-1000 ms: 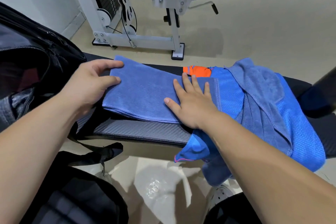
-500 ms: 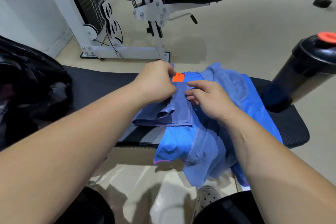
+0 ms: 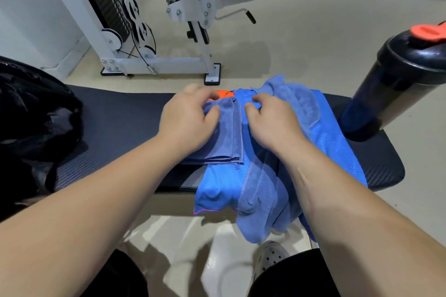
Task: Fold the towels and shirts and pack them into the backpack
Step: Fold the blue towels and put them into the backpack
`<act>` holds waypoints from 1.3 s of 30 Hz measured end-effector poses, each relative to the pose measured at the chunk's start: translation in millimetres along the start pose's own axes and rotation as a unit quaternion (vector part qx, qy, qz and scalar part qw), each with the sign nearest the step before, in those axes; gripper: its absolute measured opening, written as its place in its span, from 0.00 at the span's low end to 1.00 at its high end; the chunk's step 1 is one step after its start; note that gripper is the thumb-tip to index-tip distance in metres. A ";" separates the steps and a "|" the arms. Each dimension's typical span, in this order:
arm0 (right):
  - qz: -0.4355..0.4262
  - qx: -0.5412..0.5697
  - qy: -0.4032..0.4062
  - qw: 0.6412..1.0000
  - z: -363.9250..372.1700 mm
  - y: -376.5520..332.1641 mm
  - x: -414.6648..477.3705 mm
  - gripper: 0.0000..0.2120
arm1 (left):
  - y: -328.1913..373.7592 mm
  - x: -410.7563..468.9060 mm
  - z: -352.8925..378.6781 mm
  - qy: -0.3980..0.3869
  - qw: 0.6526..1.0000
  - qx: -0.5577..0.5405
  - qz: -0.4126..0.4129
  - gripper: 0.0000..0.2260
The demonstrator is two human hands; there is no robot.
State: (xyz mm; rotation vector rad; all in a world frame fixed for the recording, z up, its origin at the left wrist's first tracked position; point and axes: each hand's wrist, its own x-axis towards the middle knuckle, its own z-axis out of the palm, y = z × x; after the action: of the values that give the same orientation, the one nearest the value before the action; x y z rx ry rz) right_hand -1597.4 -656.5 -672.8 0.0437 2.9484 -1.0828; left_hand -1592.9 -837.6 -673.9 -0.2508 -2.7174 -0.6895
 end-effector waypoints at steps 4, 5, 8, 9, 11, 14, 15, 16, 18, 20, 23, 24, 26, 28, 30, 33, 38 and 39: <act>-0.005 -0.018 0.032 0.999 1.5 -5.4 0.9 0.17 | 1.0 -4.2 27.5 -0.207 0.968 0.125 0.069 0.38; -0.006 -0.025 0.027 0.999 3.1 -4.9 1.3 0.16 | 2.7 -6.1 38.9 -0.243 0.959 0.132 0.054 0.40; -0.024 -0.054 0.003 0.998 8.2 -2.7 2.6 0.15 | 6.0 -9.6 60.5 -0.268 0.951 0.151 0.023 0.41; -0.035 -0.067 -0.008 0.997 10.7 -1.5 3.2 0.14 | 6.3 -8.9 62.3 -0.271 0.950 0.154 0.020 0.42; -0.062 -0.083 -0.034 0.994 16.3 0.5 4.5 0.13 | 6.8 -6.5 59.8 -0.277 0.951 0.140 0.016 0.41; -0.097 -0.075 -0.041 0.992 19.3 -0.3 6.0 0.14 | 0.3 -5.0 49.6 -0.254 0.967 0.021 0.012 0.31; -0.111 -0.073 -0.032 0.991 20.4 -0.7 7.3 0.15 | -4.5 -6.8 42.3 -0.224 0.974 -0.037 0.005 0.30; -0.125 -0.076 -0.027 0.989 21.5 -1.9 8.1 0.16 | -11.4 -9.4 33.9 -0.186 0.980 -0.075 0.002 0.31; -0.148 -0.084 -0.038 0.985 25.7 -4.8 9.0 0.18 | -28.5 -17.9 17.0 -0.110 0.991 -0.074 -0.007 0.31; -0.177 -0.104 -0.051 0.977 30.8 -8.4 12.2 0.19 | -44.1 -30.2 1.1 -0.063 0.996 -0.030 -0.060 0.30; -0.204 -0.149 -0.061 0.966 37.6 -12.4 25.5 0.17 | -54.7 -45.8 -13.4 -0.084 0.981 -0.004 -0.176 0.27; -0.203 -0.159 -0.068 0.964 39.3 -13.5 31.2 0.17 | -55.2 -48.4 -15.1 -0.104 0.973 0.002 -0.204 0.24; -0.189 -0.171 -0.075 0.964 42.8 -15.6 41.6 0.16 | -53.6 -51.2 -17.5 -0.130 0.963 0.033 -0.234 0.19; -0.173 -0.170 -0.062 0.968 44.3 -17.0 49.1 0.14 | -49.8 -51.5 -18.6 -0.138 0.957 0.048 -0.252 0.21; -0.155 -0.167 -0.046 0.973 43.8 -18.4 54.9 0.14 | -47.1 -50.3 -19.9 -0.142 0.951 0.021 -0.275 0.22; -0.138 -0.198 -0.065 0.968 39.1 -19.0 59.6 0.17 | -49.6 -48.1 -21.2 -0.132 0.942 -0.057 -0.304 0.19; -0.100 -0.171 -0.141 0.970 19.0 -26.2 52.0 0.22 | -59.7 -41.6 -31.1 -0.053 0.916 -0.228 -0.326 0.12; -0.085 -0.145 -0.156 0.973 10.4 -31.0 48.1 0.22 | -63.3 -37.9 -35.2 -0.038 0.902 -0.274 -0.330 0.11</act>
State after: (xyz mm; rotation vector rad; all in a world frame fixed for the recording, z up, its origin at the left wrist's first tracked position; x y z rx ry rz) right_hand -1646.4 -685.6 -661.1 -0.3511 2.8201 -0.5890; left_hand -1563.8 -913.1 -685.3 0.5683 -2.5917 -1.6563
